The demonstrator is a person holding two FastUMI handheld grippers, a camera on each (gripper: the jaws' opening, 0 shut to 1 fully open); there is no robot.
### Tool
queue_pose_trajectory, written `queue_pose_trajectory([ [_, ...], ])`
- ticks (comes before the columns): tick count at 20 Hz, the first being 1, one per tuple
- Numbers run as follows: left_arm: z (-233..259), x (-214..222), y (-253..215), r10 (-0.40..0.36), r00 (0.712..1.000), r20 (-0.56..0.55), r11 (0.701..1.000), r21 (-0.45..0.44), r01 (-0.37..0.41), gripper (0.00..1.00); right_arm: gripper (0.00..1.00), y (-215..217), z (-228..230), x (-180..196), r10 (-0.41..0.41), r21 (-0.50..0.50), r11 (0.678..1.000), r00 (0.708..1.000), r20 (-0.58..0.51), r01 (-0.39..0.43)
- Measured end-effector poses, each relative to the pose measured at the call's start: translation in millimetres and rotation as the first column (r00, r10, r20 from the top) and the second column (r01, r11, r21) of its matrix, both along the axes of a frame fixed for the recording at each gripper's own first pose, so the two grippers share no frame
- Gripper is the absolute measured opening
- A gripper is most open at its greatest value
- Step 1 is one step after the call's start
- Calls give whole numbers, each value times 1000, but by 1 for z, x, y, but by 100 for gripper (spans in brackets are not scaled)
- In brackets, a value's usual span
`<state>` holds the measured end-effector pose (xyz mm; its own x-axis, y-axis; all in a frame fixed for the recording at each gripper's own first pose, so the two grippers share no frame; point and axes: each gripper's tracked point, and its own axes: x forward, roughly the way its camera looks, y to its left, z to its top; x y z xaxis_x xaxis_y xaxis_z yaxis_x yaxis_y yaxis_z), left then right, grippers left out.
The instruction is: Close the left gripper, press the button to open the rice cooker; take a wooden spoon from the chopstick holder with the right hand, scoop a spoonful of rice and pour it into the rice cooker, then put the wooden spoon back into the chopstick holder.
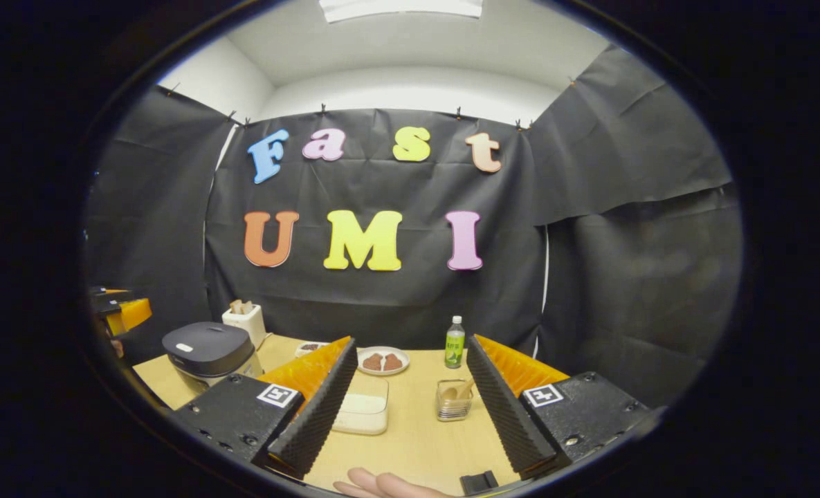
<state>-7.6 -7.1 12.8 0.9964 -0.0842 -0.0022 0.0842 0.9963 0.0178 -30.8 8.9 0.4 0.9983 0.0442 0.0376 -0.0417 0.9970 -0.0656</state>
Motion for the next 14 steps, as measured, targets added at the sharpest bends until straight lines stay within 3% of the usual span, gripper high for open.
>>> queue_pose_trajectory([
  [7,-10,5,-5,-25,999,-25,1000,-14,25,93,100,1,-12,1,13,10,1000,1000,-7,-13],
  [8,-12,6,0,-17,999,-31,1000,-13,16,78,100,-1,-14,2,10,8,1000,1000,-9,-10],
  [9,-15,9,2,-13,999,-37,1000,-14,13,72,100,0,-17,2,10,6,1000,1000,-14,-10],
  [11,-21,17,6,-14,998,-58,1000,-22,13,71,100,2,-24,3,17,0,1000,1000,-19,-17],
  [14,-41,31,20,21,989,-146,998,-53,-29,22,100,3,-33,7,24,-3,1000,999,-35,-24],
])
